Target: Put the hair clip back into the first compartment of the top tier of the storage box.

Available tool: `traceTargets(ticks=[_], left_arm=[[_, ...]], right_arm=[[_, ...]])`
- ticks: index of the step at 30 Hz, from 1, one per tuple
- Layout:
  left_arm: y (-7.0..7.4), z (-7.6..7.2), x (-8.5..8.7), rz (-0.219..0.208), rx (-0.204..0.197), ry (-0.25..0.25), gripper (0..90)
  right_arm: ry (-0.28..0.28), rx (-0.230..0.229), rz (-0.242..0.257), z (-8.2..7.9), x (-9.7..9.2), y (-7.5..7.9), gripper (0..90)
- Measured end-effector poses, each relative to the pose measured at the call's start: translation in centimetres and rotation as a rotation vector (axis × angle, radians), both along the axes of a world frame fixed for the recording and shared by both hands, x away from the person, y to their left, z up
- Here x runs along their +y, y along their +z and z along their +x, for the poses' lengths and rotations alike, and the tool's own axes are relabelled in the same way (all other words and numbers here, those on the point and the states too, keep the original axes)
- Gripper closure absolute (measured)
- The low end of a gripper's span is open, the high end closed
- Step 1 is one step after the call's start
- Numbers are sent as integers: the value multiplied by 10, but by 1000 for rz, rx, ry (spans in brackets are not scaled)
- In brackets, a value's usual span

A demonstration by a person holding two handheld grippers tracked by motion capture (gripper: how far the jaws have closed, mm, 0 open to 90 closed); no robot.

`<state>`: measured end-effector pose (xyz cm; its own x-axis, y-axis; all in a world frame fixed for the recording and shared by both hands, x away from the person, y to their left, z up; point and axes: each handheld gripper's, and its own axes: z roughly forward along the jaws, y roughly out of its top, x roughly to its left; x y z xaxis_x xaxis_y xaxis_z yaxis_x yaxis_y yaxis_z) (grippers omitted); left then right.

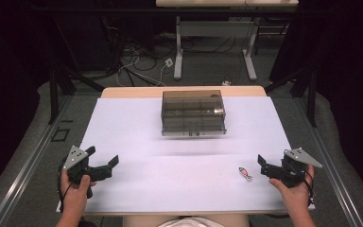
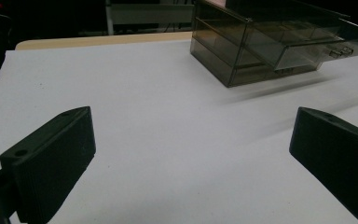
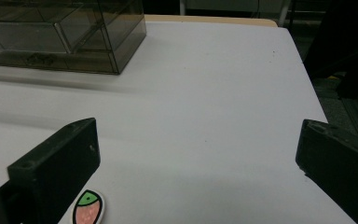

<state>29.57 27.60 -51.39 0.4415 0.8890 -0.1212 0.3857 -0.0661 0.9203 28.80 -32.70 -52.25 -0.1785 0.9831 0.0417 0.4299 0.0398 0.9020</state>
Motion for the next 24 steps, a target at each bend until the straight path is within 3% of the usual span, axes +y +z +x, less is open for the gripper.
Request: traceTargets(ticks=[8,13,17,21,24], left_arm=[[0,1,3,-18,-13,10,4],[1,-1,4,-18,-16,-1,5],[2,-2,4,-27,-23,-8,5],[2,-3,5,-44,-29,-11,5],[2,-4,6,-50,-29,-16,6]], right_arm=[[30,-40,-27,-3,3,1,0],[56,-52,-14,-2,5,2,0],[75,-86,-14,-1,8,4,0],[90,-79,-8,-2,10,6,5],[88,-75,-11,-3,11,7,65]])
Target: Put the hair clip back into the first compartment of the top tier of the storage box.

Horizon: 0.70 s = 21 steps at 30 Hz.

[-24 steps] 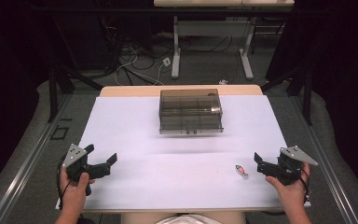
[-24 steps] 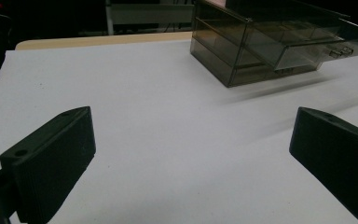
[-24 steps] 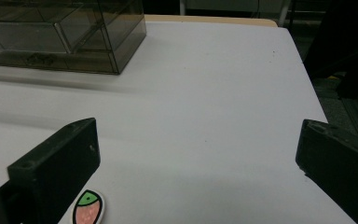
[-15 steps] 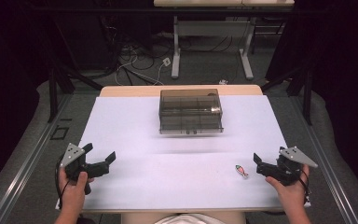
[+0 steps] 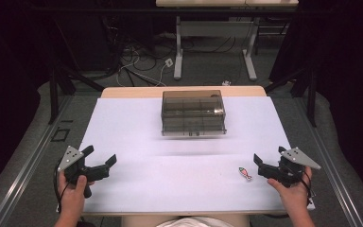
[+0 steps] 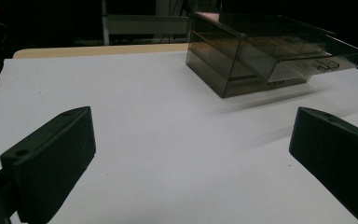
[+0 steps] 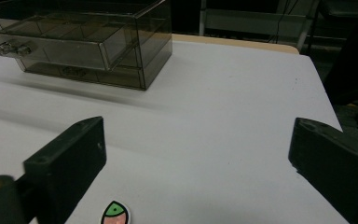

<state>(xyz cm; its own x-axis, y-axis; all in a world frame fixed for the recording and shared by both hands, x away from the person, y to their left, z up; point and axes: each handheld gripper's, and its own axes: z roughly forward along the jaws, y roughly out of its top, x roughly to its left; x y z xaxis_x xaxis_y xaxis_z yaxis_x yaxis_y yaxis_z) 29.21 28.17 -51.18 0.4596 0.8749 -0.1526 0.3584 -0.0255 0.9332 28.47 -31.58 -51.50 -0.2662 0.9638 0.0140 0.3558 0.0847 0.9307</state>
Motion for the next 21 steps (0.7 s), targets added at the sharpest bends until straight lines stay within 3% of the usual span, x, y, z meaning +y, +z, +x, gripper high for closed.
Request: traceTargets(ticks=[5,14,16,21], left_arm=[[1,-1,0,2,-3,-6,6],[0,-1,-1,8,2,-13,7],[0,-1,-1,11,4,-13,7],[0,-2,-1,12,12,-11,7]], right_arm=[[23,23,-10,-2,3,2,155],[83,72,-9,-3,15,5,175],[99,87,-30,-2,16,6,183],[101,119,-24,0,20,6,192]])
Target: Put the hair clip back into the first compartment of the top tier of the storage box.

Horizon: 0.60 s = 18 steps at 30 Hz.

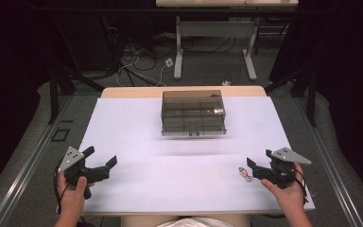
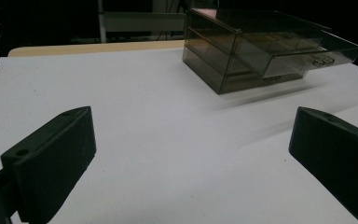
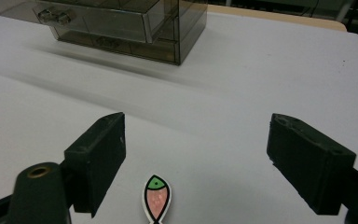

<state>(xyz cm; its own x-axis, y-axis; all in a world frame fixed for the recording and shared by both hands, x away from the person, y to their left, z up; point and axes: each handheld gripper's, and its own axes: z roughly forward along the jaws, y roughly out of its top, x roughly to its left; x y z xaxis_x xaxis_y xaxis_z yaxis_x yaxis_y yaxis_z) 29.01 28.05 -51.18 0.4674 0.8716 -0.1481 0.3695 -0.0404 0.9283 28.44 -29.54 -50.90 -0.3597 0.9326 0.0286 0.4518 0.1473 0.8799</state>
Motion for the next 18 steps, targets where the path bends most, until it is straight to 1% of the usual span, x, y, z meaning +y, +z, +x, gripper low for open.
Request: traceTargets(ticks=[3,7,8,9,10,12,13,14,18], left_arm=[[0,0,0,0,2,0,8],[0,-1,0,-1,4,-1,8],[0,-1,0,-1,4,-1,8],[0,-1,-1,0,5,-1,8],[0,-1,-1,0,5,-1,8],[-1,0,-1,1,8,-2,8],[-1,0,-2,-1,8,-2,8],[-1,0,-2,-1,8,-2,8],[-1,0,-2,3,9,-2,8]], right_arm=[[-3,19,9,1,1,0,191],[0,47,0,3,3,1,203],[7,61,10,4,4,0,224],[18,91,23,5,4,1,231],[20,94,17,6,5,0,231],[31,127,17,7,6,-1,234],[25,138,12,7,7,-2,237],[36,147,5,8,7,-2,248],[38,178,1,10,8,-3,319]])
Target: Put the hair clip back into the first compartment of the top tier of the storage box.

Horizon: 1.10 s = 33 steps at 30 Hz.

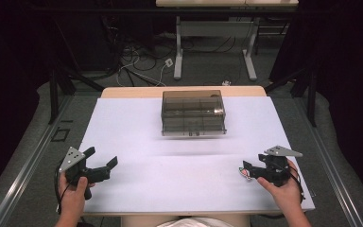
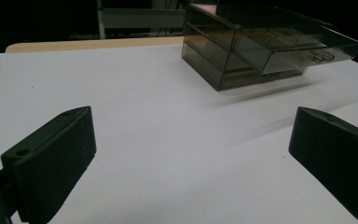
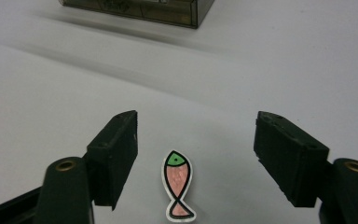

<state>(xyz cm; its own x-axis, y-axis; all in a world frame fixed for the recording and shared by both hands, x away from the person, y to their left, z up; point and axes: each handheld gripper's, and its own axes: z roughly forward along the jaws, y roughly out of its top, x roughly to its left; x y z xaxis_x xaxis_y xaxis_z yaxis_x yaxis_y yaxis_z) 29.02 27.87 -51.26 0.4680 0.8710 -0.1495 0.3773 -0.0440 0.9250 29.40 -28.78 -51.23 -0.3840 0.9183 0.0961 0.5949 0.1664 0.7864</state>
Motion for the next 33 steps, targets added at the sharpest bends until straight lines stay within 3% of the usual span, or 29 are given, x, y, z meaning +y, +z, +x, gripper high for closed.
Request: traceTargets(ticks=[12,20,33], left_arm=[[0,0,0,6,8,-5,9],[-1,0,-1,11,8,-6,10],[-1,1,-1,23,10,-8,12]], right_arm=[[2,105,13,5,3,-7,404],[-14,134,9,7,5,-11,460],[-36,231,41,10,5,-19,600]])
